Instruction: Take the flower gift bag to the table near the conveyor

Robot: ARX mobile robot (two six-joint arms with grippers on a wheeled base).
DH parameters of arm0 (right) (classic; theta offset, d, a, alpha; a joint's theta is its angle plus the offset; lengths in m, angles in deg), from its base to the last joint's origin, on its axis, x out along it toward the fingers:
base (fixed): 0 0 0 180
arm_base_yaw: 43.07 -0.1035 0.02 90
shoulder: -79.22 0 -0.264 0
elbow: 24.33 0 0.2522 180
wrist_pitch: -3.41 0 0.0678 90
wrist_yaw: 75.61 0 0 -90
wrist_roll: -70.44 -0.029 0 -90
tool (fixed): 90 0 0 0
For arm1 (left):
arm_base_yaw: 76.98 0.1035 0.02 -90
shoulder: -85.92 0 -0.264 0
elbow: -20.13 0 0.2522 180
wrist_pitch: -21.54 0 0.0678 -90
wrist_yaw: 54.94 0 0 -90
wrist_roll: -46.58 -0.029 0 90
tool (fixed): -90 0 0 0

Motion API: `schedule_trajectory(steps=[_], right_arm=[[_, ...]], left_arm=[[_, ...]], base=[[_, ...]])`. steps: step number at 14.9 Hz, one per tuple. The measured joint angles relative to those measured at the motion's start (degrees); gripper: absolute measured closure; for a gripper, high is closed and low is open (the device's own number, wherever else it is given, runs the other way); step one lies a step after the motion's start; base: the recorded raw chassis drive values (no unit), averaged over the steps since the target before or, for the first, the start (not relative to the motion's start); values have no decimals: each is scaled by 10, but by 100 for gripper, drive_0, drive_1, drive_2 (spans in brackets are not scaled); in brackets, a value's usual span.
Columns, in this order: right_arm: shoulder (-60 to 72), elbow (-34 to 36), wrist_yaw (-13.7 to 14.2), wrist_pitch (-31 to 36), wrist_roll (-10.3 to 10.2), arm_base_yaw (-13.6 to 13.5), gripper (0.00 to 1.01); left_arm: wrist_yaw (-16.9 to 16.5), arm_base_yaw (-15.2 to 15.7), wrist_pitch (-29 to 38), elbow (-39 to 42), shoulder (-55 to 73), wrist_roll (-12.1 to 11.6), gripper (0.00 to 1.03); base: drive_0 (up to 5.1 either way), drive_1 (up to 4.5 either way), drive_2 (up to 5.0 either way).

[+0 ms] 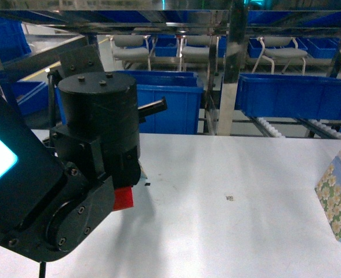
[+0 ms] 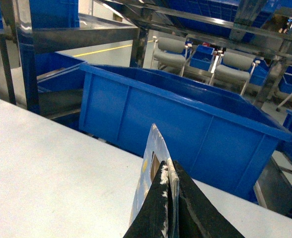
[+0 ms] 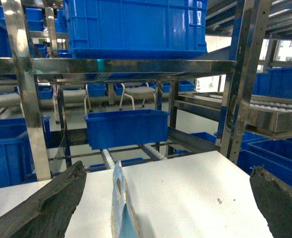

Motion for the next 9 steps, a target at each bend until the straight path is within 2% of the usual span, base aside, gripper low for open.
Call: schedule_trajectory(steps=[5,9], right_arm=[[0,0,0,0,0,0,3],[0,0,0,0,0,0,3]], left_arm=[[21,-37,37,26,32,-9,101],[11,-65,29,89,17,-48,101]], base=[[0,0,0],[0,0,0]])
